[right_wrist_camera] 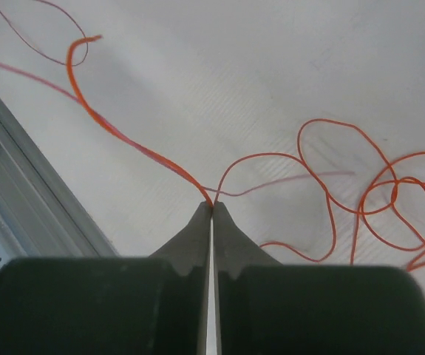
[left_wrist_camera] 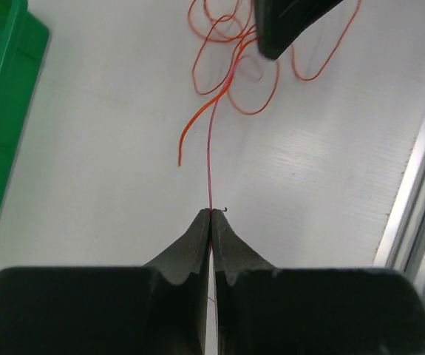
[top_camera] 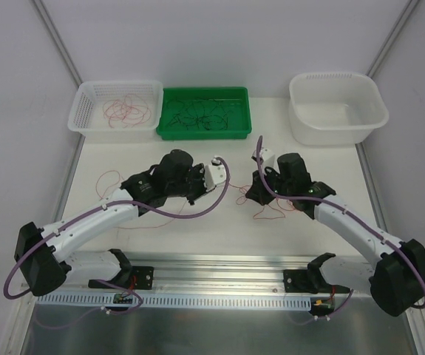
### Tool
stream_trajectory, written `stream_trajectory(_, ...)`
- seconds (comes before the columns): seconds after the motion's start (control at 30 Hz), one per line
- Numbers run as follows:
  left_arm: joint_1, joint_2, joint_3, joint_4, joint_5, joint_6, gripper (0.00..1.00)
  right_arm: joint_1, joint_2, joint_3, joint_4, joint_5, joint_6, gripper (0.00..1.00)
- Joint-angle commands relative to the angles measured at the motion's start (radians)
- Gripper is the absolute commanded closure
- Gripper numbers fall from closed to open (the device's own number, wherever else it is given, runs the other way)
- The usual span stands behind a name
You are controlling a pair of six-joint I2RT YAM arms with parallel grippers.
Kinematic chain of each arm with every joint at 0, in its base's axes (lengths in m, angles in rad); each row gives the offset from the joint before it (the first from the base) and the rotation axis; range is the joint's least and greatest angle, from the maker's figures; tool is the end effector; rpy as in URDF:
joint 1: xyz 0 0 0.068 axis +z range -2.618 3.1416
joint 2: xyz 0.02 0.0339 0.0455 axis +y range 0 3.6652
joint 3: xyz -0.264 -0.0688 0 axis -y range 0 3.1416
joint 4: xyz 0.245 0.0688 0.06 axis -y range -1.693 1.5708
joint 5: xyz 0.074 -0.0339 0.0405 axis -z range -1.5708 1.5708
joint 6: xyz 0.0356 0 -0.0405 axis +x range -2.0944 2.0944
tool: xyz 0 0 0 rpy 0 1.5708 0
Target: Untangle the cables
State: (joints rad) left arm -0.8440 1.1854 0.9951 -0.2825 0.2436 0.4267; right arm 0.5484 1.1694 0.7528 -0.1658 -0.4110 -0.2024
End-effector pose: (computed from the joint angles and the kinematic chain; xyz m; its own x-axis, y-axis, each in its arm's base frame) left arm 0.1725 -0.2070 0.3213 0.0837 0.5103 -0.8559 0.9153 0.3001 0.2685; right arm 0.2095 0.1447 0.2536 -0.3065 -0.4032 -0.8623 -0.8414 0.5383 0.0474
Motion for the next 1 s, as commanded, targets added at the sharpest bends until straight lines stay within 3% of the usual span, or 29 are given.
stream_trajectory(0.0, 0.022, -0.018, -0.024, -0.027, -0.234, -0.022, 1.0, -0.001, -0.109, 0.003, -0.064, 0.08, -0.029, 0.99)
stream_trajectory(0.23, 0.196, -0.02, -0.019, -0.07, -0.449, -0.196, 1.0, -0.016, -0.212, 0.042, -0.237, 0.329, 0.098, 0.99)
stream_trajectory(0.43, 0.31, -0.038, -0.012, -0.155, -0.524, -0.31, 1.0, -0.129, -0.338, 0.054, -0.319, 0.475, 0.199, 0.99)
stream_trajectory(0.6, 0.375, -0.035, -0.016, -0.202, -0.566, -0.408, 1.0, -0.171, -0.337, 0.094, -0.4, 0.485, 0.213, 0.99)
stream_trajectory(0.8, 0.457, -0.029, -0.072, -0.236, -0.598, -0.52, 1.0, -0.168, -0.237, 0.03, -0.374, 0.359, 0.294, 0.97)
stream_trajectory(0.97, 0.523, -0.046, -0.136, -0.233, -0.639, -0.6, 1.0, -0.094, -0.16, -0.03, -0.314, 0.331, 0.324, 0.73)
